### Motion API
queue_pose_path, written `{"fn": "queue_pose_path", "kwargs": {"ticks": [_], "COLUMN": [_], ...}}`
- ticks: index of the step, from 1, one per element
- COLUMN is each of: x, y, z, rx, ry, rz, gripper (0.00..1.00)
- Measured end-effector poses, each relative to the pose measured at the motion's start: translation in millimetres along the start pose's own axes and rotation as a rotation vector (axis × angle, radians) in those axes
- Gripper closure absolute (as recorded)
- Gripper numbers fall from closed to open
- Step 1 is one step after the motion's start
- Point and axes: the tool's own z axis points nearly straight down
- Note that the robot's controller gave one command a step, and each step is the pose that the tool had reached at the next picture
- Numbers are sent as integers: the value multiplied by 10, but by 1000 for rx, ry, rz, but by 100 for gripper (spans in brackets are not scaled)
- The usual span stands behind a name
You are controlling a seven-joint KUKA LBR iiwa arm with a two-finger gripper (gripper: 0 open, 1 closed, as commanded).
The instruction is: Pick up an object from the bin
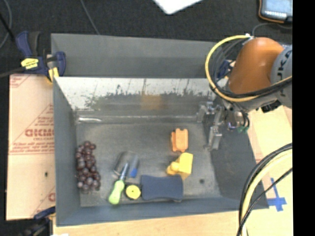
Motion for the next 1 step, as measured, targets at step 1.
{"fn": "queue_pose_path", "kwargs": {"ticks": [1], "x": [-15], "y": [4], "z": [-50], "rx": [1], "ry": [-8], "rz": [-2], "gripper": [0]}}
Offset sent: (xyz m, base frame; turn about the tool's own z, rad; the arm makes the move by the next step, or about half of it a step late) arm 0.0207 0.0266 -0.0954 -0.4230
